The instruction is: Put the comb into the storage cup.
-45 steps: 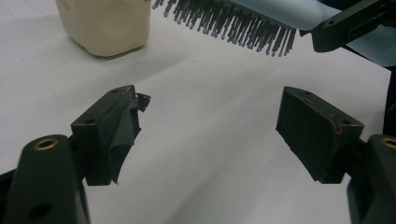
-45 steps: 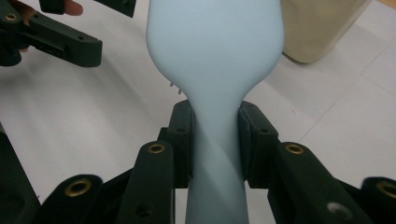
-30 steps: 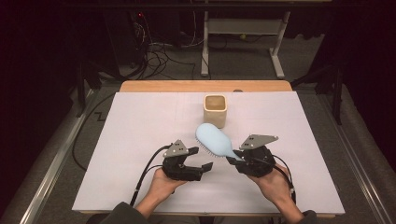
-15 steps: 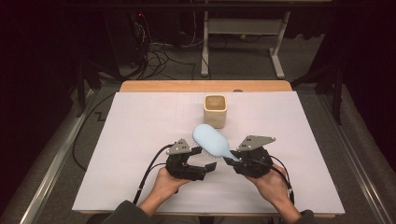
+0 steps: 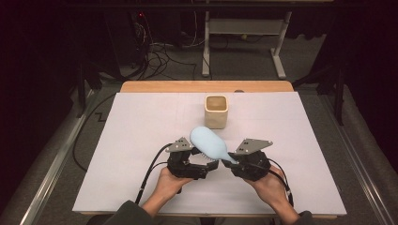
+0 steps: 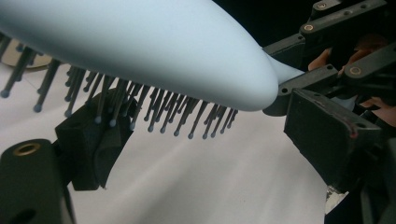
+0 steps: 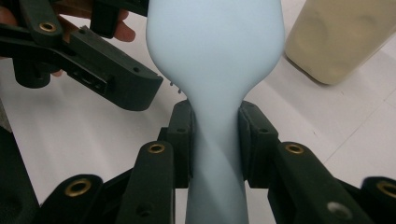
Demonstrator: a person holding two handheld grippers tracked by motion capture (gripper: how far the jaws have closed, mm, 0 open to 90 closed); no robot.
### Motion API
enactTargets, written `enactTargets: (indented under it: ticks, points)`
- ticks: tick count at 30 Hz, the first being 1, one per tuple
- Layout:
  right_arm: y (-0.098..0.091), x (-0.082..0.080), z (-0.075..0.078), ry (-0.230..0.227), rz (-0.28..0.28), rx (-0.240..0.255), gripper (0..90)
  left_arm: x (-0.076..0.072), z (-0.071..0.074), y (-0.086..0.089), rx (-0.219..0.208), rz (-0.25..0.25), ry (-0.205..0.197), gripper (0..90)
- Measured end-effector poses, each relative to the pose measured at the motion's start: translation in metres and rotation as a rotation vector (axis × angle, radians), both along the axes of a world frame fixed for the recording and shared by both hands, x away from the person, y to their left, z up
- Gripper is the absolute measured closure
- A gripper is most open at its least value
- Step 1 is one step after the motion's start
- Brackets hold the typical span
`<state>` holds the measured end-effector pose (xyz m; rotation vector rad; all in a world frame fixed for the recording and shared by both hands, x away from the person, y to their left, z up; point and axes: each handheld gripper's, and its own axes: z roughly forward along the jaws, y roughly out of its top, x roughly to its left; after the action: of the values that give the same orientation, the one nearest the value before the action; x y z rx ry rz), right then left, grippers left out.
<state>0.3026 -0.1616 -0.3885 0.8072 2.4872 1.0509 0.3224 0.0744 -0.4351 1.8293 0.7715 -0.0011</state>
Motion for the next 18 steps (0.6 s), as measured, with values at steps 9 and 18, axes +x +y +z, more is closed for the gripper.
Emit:
enactTargets:
  ticks: [9, 18]
  points:
    - [0.013, -0.002, -0.01, 0.004, 0.023, -0.048, 70.0, 0.001, 0.004, -0.003, -0.013, 0.013, 0.012, 17.4]
    - [0.019, -0.002, -0.014, 0.005, 0.042, -0.08, 70.0, 0.001, 0.007, -0.004, 0.005, 0.025, 0.001, 23.0]
